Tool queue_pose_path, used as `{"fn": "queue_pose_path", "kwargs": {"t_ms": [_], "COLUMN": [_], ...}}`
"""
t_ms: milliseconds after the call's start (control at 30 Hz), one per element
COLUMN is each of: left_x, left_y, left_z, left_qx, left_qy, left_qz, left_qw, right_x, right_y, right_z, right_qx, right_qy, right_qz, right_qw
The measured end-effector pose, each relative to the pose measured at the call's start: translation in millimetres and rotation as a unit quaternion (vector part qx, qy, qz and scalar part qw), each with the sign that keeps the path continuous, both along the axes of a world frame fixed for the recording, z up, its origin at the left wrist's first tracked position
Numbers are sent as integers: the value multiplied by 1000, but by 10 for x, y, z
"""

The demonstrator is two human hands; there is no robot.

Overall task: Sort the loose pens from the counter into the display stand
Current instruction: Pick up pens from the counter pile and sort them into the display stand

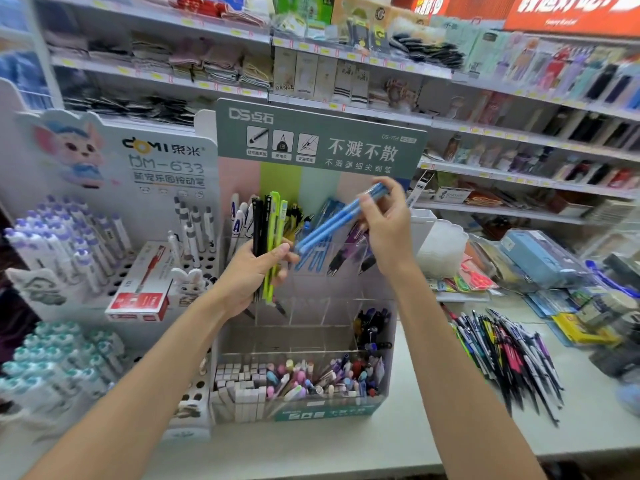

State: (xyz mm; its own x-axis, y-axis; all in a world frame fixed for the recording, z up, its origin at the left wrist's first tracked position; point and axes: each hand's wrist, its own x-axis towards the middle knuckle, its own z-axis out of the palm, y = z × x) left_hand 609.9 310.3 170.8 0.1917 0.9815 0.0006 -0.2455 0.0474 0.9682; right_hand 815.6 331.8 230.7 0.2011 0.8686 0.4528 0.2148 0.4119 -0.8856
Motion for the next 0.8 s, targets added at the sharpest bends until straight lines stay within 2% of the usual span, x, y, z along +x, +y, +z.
{"fn": "queue_pose_path", "kwargs": {"t_ms": [67, 167, 233, 367, 500, 600, 667, 733, 800], "left_x": [-27, -25, -6, 2, -21, -16, 7, 44, 85], "left_y": [41, 66, 67, 71, 54, 31, 17, 3, -7], "left_z": [-39, -54, -38, -20, 6, 27, 43, 62, 73], "left_qx": [2, 3, 5, 4, 13, 11, 13, 16, 25], "left_qy": [3, 9, 7, 5, 17, 21, 17, 20, 22], "left_qz": [-10, -33, -46, -53, -73, -104, -129, -142, -148], "left_qw": [1000, 999, 999, 999, 997, 994, 991, 990, 988], "right_x": [122, 161, 125, 53, -12, -24, -57, -169, -297], "right_y": [136, 334, 428, 555, 580, 471, 333, 168, 75], "right_z": [113, 176, 128, -97, -341, -347, -224, -77, -55], "right_qx": [48, 80, 72, 4, 2, 81, 147, 103, 17], "right_qy": [-34, -107, -166, -253, -393, -375, -297, -212, -184], "right_qz": [-60, -91, -93, -24, -44, -110, -108, 17, 143], "right_qw": [997, 987, 979, 967, 918, 917, 937, 972, 972]}}
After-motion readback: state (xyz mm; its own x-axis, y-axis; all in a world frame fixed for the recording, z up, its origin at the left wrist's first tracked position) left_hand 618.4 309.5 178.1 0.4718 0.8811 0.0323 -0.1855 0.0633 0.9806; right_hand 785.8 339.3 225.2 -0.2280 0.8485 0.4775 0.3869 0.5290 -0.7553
